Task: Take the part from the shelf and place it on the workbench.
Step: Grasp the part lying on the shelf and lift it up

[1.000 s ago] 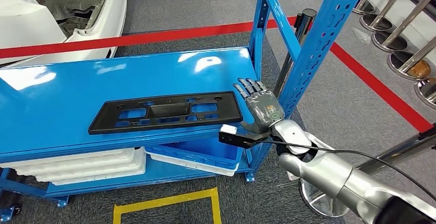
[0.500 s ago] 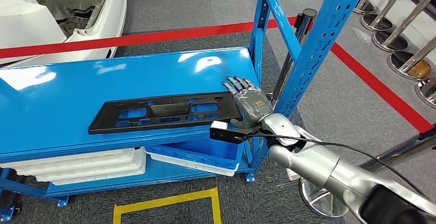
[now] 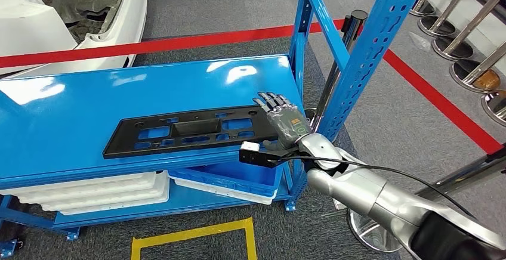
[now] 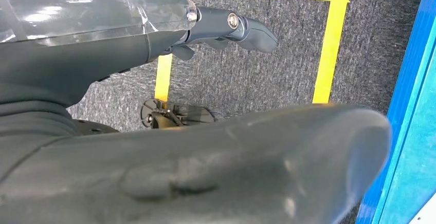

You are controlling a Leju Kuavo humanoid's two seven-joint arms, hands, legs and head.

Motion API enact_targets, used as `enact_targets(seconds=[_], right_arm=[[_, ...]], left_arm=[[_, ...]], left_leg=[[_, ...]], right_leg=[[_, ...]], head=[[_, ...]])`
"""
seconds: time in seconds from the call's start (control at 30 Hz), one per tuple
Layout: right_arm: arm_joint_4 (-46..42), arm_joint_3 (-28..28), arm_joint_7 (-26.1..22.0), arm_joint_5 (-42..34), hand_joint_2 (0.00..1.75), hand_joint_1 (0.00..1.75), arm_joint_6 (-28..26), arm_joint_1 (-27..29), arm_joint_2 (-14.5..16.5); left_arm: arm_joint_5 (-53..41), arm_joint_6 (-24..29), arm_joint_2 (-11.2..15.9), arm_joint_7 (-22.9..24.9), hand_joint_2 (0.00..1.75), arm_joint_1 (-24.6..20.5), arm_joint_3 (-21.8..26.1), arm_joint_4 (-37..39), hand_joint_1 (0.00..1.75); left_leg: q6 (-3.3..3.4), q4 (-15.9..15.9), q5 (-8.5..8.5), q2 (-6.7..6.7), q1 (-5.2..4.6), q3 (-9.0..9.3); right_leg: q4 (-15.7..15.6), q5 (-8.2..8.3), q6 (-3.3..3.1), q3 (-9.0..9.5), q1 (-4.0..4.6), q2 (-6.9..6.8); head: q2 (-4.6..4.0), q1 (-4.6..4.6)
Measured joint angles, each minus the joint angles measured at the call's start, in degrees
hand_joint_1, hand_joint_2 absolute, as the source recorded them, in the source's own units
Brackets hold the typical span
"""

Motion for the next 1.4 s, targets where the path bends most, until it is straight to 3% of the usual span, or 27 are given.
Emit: enact_targets(seconds=[0.33,1.03,1.4], right_arm=[[2.92,1.04,-3.66,-3.24,1.75,0.00,0.06,-1.64,2.18],[6.17,3.58,-6.40,-6.76,1.75,0.00,2.05,-3.52,5.88],[6.27,4.58,-7.13,-6.87,1.75,0.00,1.82,-3.44,6.35]], left_arm=[[-0.01,-0.05,-0.12,0.38,0.00,-0.01,-0.02,0.00,0.00],[0.00,-0.39,-0.32,0.74,0.00,-0.10,-0.04,-0.02,0.00],[0.00,-0.40,-0.32,0.79,0.00,-0.13,-0.04,-0.04,0.00]], left_leg=[[0.00,0.00,0.00,0.00,0.00,0.00],[0.00,-0.02,0.00,0.00,0.01,0.00],[0.00,-0.02,0.00,0.00,0.01,0.01]], right_leg=[[0.01,0.00,0.00,0.00,0.00,0.00],[0.01,0.00,0.00,-0.02,0.00,0.00],[0.00,0.00,0.00,-0.02,0.00,0.01]], head=[[0.00,-0.01],[0.00,-0.01],[0.00,-0.01]])
